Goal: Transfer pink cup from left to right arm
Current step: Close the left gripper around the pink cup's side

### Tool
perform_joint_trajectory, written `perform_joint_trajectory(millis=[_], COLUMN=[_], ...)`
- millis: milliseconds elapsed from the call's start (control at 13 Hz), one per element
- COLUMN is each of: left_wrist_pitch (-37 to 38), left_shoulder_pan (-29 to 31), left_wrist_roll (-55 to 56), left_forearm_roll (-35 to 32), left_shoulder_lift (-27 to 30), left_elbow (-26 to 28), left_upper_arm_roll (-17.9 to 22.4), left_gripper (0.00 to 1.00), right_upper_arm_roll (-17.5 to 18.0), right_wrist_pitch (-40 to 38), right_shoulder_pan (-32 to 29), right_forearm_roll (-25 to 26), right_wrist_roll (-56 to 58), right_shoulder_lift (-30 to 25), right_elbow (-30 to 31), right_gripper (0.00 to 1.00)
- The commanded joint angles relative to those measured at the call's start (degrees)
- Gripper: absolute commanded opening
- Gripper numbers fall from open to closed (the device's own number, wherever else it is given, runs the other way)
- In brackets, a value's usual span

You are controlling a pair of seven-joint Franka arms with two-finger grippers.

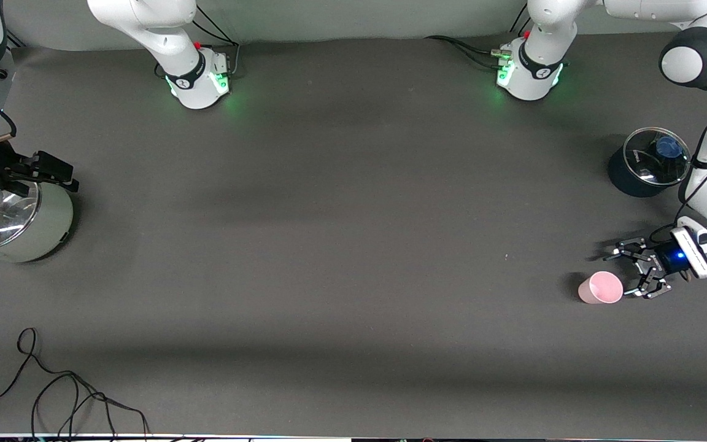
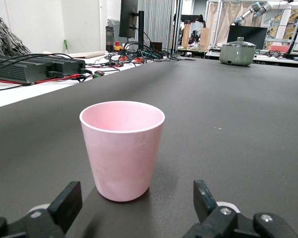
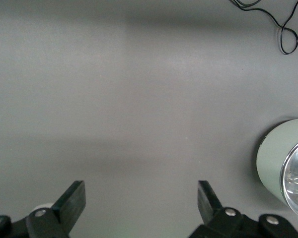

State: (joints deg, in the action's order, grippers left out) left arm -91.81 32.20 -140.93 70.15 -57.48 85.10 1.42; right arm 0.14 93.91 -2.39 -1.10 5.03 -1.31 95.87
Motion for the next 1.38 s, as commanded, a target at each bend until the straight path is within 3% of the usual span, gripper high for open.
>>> perform_joint_trajectory(millis=[0,1303], left_wrist_pitch=[1.19,-9.53], left_shoulder_pan=[0.67,-1.0], left_wrist_roll=[-1.46,-4.62], left_forearm_roll=[2.18,4.56], left_shoulder_lift=[0.18,-1.49], left_elbow=[1.3,1.48], left_upper_arm_roll=[-0.54,-5.55], left_gripper=[1.0,1.0], right_upper_arm_roll=[0.03,0.03], right_wrist_pitch=[-0.83,-0.83], right_shoulder_pan=[-0.25,-0.25], right_forearm_roll=[-0.57,-0.57], right_wrist_roll=[-0.02,-0.02], right_shoulder_lift=[0.34,0.34], right_elbow=[-0.95,-1.03], right_gripper=[1.0,1.0])
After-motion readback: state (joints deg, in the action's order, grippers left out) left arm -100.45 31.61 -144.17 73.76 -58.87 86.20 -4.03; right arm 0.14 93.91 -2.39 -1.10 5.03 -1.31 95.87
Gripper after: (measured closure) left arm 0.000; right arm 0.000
